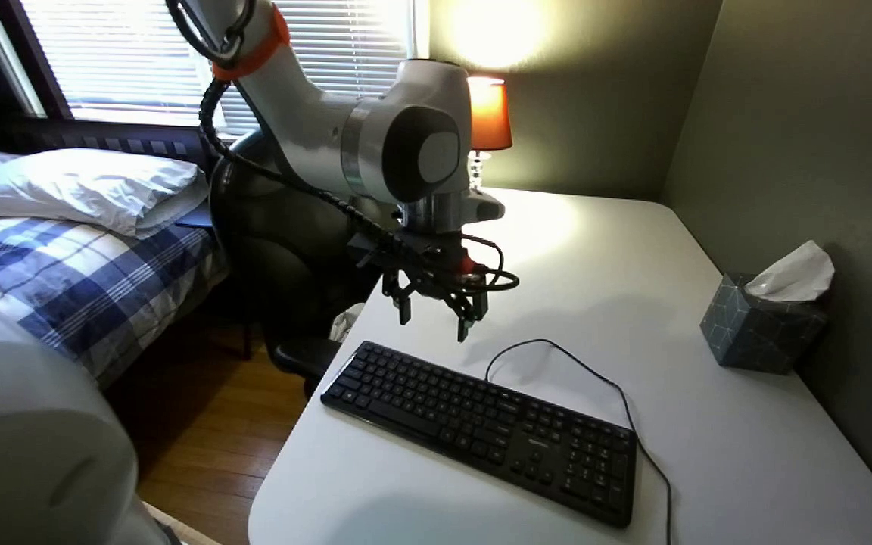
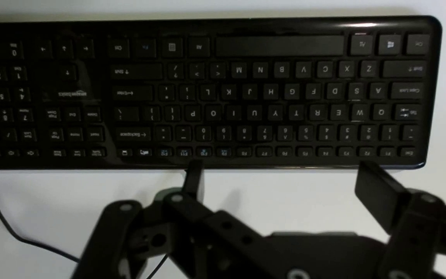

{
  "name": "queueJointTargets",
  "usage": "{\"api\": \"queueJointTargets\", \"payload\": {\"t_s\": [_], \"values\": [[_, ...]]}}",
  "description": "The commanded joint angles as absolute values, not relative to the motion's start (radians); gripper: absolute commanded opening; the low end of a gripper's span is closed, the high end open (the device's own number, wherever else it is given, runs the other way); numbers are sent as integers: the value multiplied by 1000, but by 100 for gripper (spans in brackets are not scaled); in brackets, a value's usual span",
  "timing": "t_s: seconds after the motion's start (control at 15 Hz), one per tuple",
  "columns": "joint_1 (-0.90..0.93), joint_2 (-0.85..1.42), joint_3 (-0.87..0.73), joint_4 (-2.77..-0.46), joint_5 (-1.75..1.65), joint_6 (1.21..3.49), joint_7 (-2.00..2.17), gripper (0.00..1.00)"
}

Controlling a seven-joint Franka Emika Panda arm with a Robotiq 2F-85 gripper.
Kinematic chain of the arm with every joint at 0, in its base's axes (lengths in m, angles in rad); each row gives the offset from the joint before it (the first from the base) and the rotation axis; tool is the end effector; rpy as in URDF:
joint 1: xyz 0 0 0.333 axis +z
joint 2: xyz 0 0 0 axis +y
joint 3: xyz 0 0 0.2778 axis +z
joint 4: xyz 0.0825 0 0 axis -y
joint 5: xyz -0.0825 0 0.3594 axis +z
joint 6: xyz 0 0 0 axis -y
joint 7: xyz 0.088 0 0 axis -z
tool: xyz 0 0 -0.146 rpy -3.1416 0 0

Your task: Press the number seven key on the keyboard

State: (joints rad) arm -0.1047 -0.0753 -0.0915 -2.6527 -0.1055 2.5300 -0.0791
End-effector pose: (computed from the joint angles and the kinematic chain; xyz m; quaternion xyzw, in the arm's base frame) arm 0.3965 -0.0791 0.2065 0.9993 -0.0144 -0.0270 0.0223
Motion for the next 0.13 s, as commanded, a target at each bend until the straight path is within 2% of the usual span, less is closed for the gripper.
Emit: {"api": "queueJointTargets", "payload": {"t_s": [0.0, 0.07], "values": [[-103, -83, -93, -2657, -106, 2528, -78, 100], [-103, -87, -93, -2659, -106, 2528, -78, 100]]}}
